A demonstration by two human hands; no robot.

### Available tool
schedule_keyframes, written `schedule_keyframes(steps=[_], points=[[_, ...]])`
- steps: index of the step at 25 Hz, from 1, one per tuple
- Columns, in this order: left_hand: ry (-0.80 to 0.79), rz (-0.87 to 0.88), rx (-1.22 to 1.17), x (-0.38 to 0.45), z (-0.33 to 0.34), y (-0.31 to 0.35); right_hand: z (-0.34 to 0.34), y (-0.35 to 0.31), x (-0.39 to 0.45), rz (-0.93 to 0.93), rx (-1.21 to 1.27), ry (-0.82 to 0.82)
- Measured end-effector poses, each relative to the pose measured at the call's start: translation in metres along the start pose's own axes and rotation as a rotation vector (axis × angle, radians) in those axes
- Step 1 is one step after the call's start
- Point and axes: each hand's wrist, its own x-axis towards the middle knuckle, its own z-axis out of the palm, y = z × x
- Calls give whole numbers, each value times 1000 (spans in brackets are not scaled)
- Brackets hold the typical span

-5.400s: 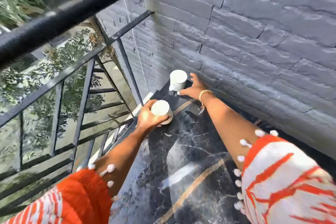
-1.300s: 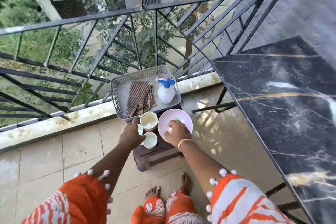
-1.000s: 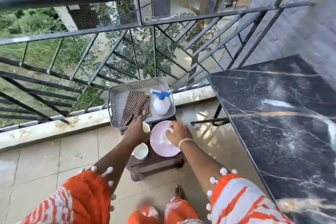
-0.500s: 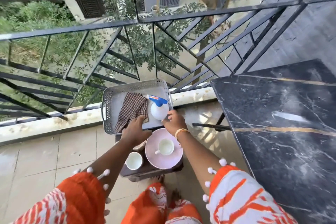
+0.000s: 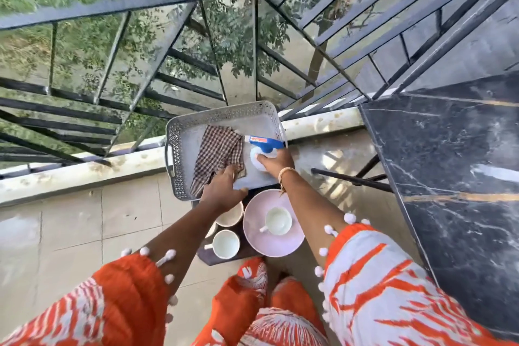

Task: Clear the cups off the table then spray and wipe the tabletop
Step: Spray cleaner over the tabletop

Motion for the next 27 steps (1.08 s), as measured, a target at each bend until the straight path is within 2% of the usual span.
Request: schedule_keyframes(steps=[4, 11, 15, 18, 23, 27], points=[[14, 3, 48, 5, -3, -7, 2, 1, 3, -28, 20, 60], [22, 13, 147, -8, -21, 16, -55, -33, -21, -1, 324, 82], [39, 173, 264, -12, -31, 69, -106, -33, -48, 10, 513, 128], [66, 288, 328, -20, -29, 118, -153, -12, -74, 34, 568, 151], [46, 338, 370, -45, 12, 200, -229, 43, -108, 83, 609, 137], [14, 406, 393, -76, 56, 267, -291, 91, -142, 154, 880, 89]])
